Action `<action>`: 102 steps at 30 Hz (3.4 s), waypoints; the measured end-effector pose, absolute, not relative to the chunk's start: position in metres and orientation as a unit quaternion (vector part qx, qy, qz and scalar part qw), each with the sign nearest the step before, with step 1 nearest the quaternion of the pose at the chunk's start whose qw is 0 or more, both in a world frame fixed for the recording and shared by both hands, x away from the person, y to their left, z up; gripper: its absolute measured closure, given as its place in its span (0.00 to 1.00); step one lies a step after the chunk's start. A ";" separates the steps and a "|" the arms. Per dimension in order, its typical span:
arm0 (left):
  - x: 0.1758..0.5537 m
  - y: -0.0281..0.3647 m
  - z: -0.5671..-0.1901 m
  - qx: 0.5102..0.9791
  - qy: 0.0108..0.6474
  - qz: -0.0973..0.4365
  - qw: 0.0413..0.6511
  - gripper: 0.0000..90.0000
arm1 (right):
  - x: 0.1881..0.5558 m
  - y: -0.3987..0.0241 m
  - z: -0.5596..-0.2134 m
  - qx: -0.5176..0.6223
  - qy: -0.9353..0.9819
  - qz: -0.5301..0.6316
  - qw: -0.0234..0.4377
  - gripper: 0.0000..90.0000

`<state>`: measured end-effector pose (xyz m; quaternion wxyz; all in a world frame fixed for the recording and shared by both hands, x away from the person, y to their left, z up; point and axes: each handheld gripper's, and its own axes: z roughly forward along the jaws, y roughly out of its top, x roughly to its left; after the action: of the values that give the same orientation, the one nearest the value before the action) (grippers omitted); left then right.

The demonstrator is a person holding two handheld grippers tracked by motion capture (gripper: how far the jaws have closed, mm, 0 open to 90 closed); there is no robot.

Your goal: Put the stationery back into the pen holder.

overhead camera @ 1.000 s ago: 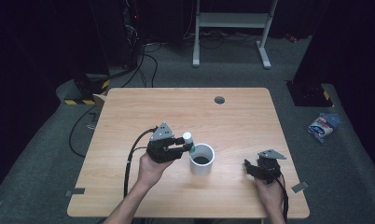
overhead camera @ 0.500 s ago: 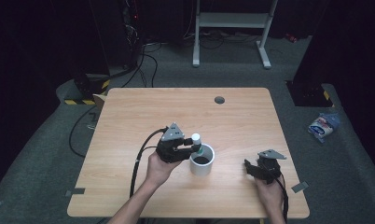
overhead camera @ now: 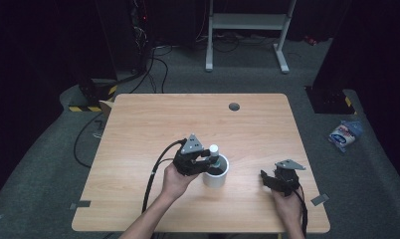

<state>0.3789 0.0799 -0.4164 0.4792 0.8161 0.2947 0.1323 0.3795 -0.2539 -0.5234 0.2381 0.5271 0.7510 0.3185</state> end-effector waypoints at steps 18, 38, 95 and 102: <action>0.380 0.074 -0.436 0.831 0.297 0.133 0.451 0.72 | 0.379 -0.254 -0.523 0.527 0.751 0.319 0.238 0.36; 0.381 0.072 -0.448 0.837 0.302 0.122 0.439 0.72 | 0.379 -0.254 -0.523 0.527 0.751 0.318 0.238 0.36; 0.376 0.086 -0.437 0.824 0.307 0.125 0.459 0.41 | 0.379 -0.254 -0.523 0.527 0.752 0.319 0.237 0.36; 0.375 0.092 -0.434 0.818 0.311 0.128 0.467 0.40 | 0.379 -0.254 -0.523 0.527 0.752 0.319 0.237 0.36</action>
<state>0.3748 0.0921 -0.4337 0.4670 0.8177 0.3114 0.1276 0.3790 -0.2537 -0.5233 0.2373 0.5265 0.7516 0.3187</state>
